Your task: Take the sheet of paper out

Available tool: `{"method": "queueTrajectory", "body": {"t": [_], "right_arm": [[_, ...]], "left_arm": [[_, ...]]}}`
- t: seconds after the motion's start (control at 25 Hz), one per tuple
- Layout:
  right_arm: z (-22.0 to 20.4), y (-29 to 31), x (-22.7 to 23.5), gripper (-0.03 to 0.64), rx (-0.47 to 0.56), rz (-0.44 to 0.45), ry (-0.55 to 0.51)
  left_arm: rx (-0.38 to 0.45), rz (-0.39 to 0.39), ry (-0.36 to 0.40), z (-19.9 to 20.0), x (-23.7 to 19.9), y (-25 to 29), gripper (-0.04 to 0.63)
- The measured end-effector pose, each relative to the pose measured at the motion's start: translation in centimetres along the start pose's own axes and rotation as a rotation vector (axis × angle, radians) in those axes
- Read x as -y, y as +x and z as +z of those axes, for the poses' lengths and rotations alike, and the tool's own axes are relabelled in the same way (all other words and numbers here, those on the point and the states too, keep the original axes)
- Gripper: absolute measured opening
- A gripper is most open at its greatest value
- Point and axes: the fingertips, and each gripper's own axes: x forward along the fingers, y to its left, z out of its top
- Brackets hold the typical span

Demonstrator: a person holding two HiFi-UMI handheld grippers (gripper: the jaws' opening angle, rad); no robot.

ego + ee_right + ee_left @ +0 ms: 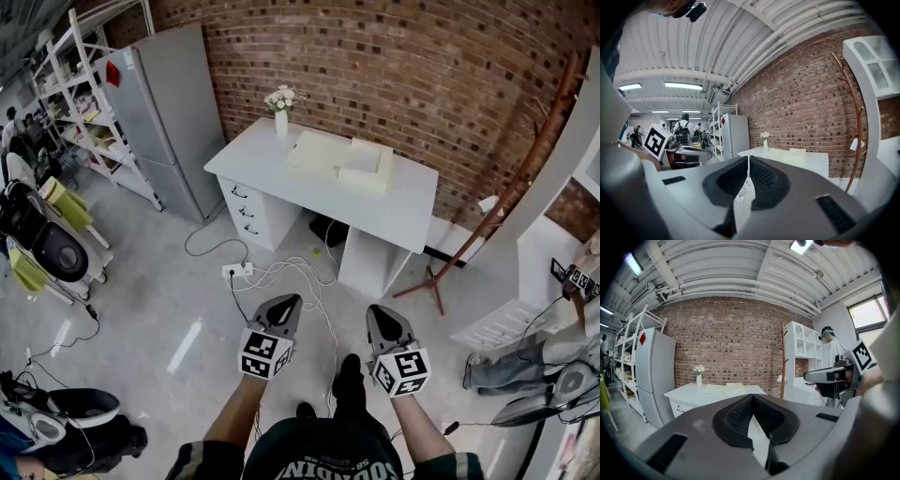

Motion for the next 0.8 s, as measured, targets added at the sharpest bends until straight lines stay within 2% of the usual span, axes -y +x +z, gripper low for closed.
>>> {"method": "queueTrajectory", "body": {"t": [0.36,0.8], "right_arm": [[1.4,6.6,3.3,0.071,0.005,0.055,0.003],[3.8,15.1,10.5,0.071,-0.005,0.123,0.002]], "left_arm": [[-0.006,0.035,-0.004,1.2,-3.3,5.6,0.011],[-0.025,0.080,-0.019,4.0,-7.2,15.6,0.011]]}}
